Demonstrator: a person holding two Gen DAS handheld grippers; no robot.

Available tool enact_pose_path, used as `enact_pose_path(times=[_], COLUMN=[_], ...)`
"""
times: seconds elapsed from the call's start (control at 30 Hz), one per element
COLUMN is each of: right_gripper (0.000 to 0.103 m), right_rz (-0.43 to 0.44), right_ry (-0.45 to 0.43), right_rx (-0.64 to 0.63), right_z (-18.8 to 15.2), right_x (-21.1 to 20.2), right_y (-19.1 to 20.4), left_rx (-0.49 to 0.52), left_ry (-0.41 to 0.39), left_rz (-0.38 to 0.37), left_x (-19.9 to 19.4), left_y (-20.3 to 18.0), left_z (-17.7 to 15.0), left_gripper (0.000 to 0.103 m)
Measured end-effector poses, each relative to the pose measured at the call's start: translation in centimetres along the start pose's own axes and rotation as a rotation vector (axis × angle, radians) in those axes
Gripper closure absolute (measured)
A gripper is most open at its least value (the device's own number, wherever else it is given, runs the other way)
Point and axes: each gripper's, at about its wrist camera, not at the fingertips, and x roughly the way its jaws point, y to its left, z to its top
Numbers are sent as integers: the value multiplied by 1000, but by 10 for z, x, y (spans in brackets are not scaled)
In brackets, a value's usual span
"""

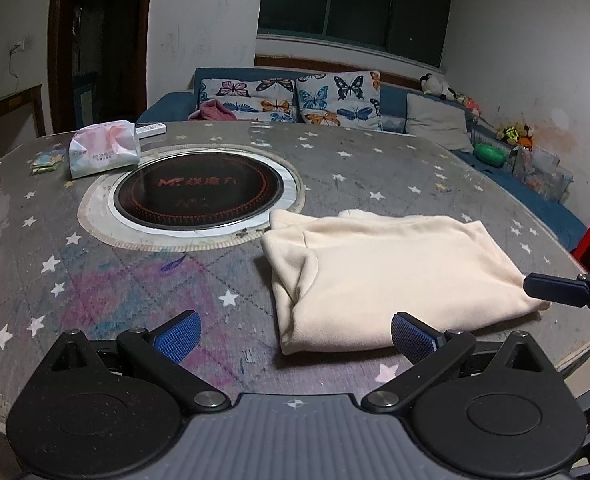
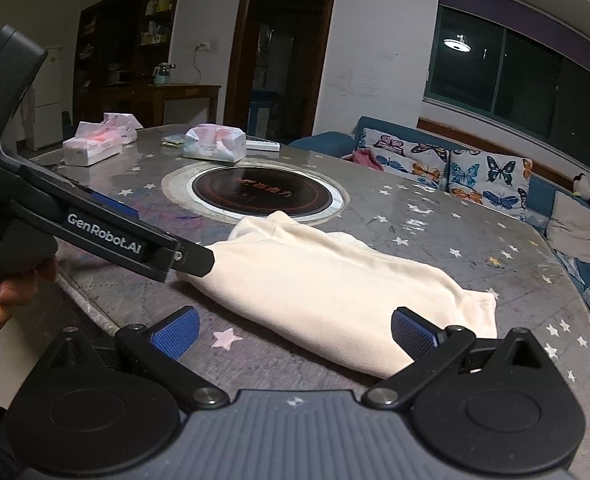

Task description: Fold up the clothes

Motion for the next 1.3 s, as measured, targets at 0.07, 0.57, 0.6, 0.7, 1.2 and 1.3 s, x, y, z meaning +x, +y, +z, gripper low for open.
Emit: enact_pose_path(times=[0.07, 0.57, 0.6, 0.7, 1.2, 1.3], right_gripper=[0, 0, 0, 0, 26, 34], right_rz=[5, 8, 10, 9, 153, 182], right_ry=[-3, -26, -23, -17, 8, 7], right_rx=[-5, -16, -14, -3, -200, -287], right_z=[-2, -3, -3, -3, 21, 25], right_x=[-1, -8, -7, -3, 33, 43], right_y=[1, -2, -3, -5, 32, 48], left_rx=[2, 51, 52, 48, -127, -176], left_ry=[7, 30, 32, 41, 57, 72], left_rz=[6, 8, 9, 8, 9, -7], left_x=[-1, -5, -4, -1, 18, 24], left_y=[-2, -17, -17, -14, 37, 48], left_z=[-1, -1, -1, 0, 25, 31], left_gripper=[0, 0, 0, 0, 0, 0])
